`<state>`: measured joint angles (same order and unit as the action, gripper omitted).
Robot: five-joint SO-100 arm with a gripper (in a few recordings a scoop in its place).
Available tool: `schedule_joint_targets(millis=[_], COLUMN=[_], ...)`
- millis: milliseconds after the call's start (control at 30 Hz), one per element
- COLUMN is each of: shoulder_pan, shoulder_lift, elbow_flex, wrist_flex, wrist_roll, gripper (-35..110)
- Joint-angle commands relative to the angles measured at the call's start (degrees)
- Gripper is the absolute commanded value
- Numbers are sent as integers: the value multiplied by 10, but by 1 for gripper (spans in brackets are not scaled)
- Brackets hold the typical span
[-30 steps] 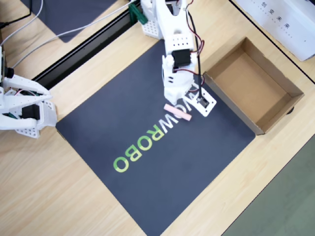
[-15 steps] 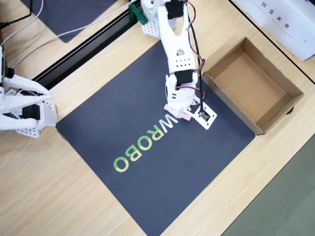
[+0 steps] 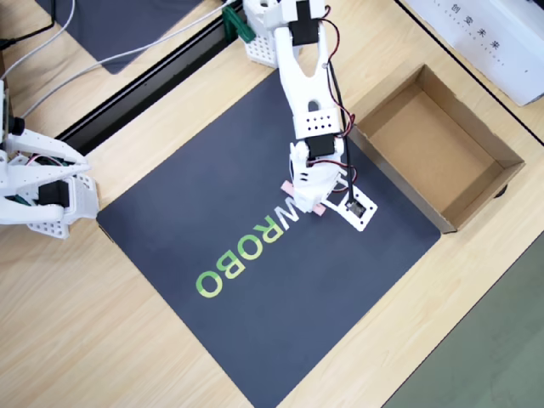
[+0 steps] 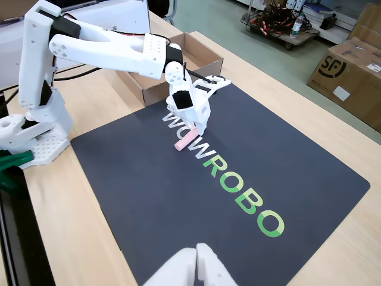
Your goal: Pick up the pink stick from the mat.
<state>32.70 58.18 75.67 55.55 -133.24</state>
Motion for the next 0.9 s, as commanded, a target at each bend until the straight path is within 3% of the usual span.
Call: schedule_joint_targets(millis=[0,300,867], shoulder_pan=[8,5,-64], shoulder_lift=[8,35,258], elbow_flex=[-10,-8,-4], wrist_flex=[-3,3,44], wrist_roll=[-4,16,179], gripper=[0,0,0])
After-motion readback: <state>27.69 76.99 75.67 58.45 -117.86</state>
